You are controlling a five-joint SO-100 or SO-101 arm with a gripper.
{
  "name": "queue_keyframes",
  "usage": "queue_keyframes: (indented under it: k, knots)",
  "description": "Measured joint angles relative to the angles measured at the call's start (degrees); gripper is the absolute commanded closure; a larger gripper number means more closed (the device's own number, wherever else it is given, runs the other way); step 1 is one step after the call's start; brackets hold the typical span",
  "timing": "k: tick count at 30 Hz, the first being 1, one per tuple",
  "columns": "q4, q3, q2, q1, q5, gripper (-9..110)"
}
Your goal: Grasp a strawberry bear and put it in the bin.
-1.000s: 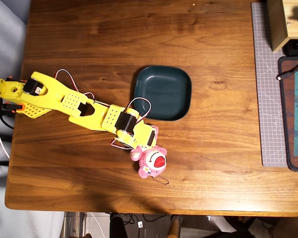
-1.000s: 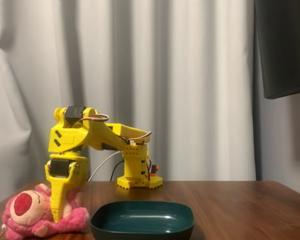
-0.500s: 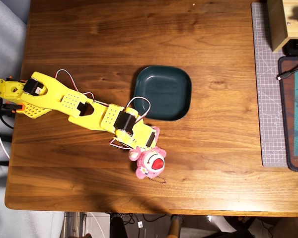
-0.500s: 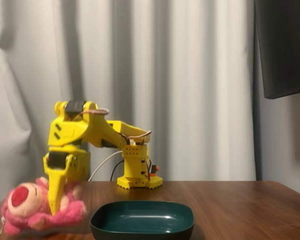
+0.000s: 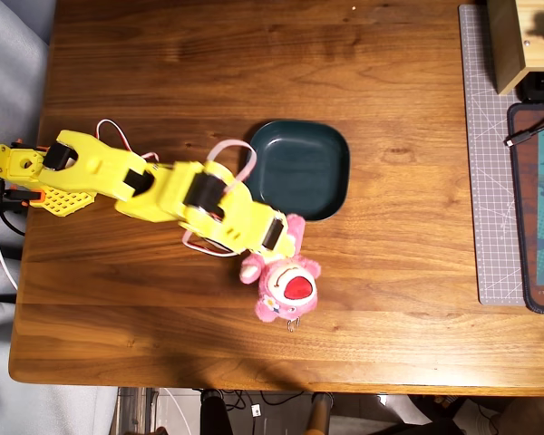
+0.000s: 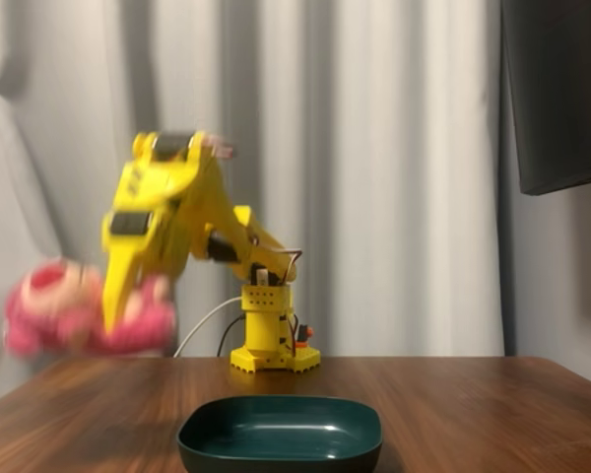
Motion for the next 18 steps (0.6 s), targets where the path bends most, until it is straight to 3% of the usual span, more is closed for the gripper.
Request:
queue_keyframes:
  k: [9,18]
  knots:
    - [0.00,14.24,18.81,9.14,0.70,102]
    - [0.00,17.67,20.83,18.46,4.92,101]
